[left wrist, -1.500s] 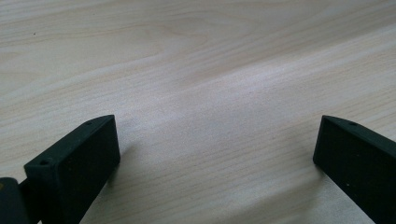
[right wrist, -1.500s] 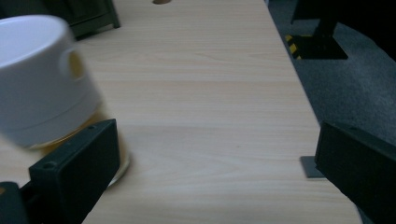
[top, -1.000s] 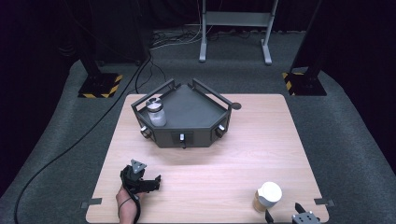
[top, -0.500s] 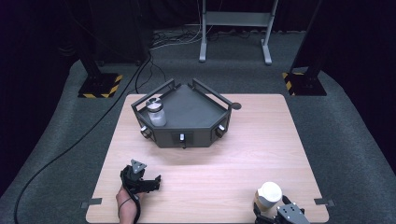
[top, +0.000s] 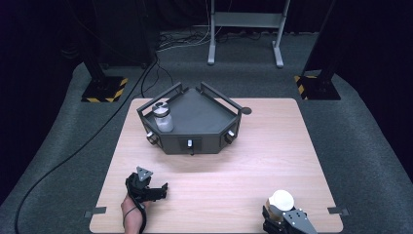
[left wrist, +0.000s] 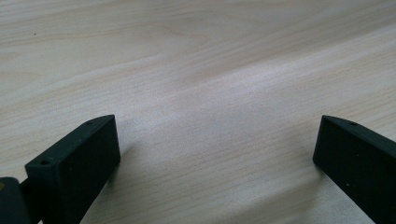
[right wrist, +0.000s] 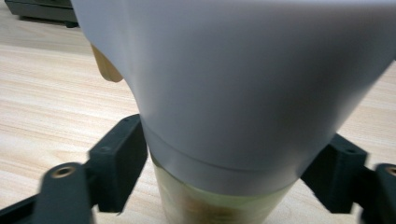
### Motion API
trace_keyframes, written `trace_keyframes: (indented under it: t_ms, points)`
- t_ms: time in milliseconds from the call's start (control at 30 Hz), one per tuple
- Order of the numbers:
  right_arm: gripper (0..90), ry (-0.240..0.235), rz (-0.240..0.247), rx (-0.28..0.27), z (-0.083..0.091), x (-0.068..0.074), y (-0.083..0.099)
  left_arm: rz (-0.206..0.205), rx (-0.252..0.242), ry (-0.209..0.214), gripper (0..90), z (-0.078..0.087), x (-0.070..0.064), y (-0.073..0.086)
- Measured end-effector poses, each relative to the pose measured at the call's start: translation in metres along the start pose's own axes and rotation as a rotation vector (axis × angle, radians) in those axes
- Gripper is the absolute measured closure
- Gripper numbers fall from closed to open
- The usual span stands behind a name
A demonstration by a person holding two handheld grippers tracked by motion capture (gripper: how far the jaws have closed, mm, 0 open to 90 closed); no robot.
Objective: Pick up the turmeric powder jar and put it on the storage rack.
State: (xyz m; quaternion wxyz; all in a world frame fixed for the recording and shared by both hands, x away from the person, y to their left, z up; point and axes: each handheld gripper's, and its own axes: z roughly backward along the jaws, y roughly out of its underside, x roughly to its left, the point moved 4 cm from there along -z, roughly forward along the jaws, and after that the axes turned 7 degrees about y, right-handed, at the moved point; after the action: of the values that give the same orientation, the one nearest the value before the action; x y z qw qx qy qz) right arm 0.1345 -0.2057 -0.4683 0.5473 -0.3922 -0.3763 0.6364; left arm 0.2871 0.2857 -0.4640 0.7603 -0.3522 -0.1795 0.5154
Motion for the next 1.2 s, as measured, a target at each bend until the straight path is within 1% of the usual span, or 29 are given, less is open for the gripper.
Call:
trace_keyframes:
  t_ms: [67,133,233,367,500,833,1067,1200]
  points:
    - [26.6,-0.001,0.0,-0.008,-0.001,0.0,0.002,0.0,0.0,0.0,0.5,0.0,0.0,0.0]
    - [28.8,0.009,0.005,-0.015,-0.001,0.001,0.004,0.0,0.0,0.0,0.5,0.0,0.0,0.0]
    - [29.2,0.007,0.0,-0.02,-0.001,0.0,0.005,0.0,0.0,0.0,0.5,0.0,0.0,0.0]
    - [29.8,-0.01,-0.008,-0.024,-0.002,-0.003,0.006,-0.001,0.001,-0.001,0.7,0.0,0.0,0.0]
    - [30.0,-0.025,-0.004,-0.023,-0.004,-0.006,0.005,-0.001,0.0,0.0,0.7,0.0,0.0,0.0]
    - [30.1,-0.034,-0.012,-0.011,-0.004,-0.008,0.002,-0.005,-0.001,-0.001,0.9,0.0,0.0,0.0]
    - [30.1,-0.039,0.001,-0.006,-0.004,-0.008,-0.001,-0.007,-0.001,-0.001,1.3,0.0,-0.001,0.0]
    - [30.1,-0.04,0.01,-0.018,-0.002,-0.007,-0.005,-0.005,-0.002,0.0,1.2,0.0,0.0,0.0]
